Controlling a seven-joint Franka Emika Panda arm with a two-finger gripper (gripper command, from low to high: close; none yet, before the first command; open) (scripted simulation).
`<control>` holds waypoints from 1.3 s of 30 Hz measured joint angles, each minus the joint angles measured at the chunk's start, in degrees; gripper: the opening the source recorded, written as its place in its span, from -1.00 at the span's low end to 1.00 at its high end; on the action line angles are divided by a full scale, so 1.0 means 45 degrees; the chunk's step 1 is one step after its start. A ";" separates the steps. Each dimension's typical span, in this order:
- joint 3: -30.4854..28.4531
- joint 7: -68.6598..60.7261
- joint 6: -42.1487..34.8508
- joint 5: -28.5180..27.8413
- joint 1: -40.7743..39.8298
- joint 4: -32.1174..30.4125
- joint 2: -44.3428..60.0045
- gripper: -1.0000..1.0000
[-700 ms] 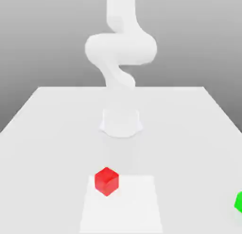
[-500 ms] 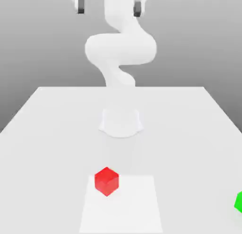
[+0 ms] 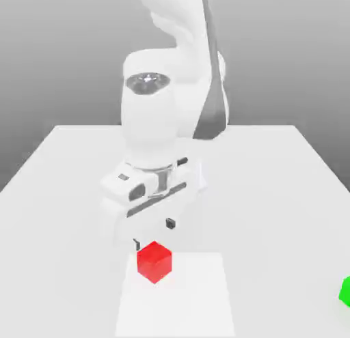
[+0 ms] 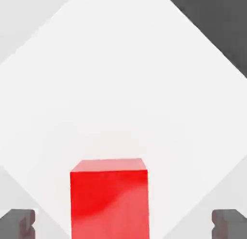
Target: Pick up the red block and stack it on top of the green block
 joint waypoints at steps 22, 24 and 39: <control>0.0914 0.0475 -0.0712 -0.0709 -0.1147 -0.0173 -0.0813 -1.00; 0.1269 0.1007 -0.1210 -0.1146 -0.0525 0.0382 -0.0773 -1.00; 0.4840 0.3485 -0.4461 -0.1206 0.4542 0.7072 0.2729 -1.00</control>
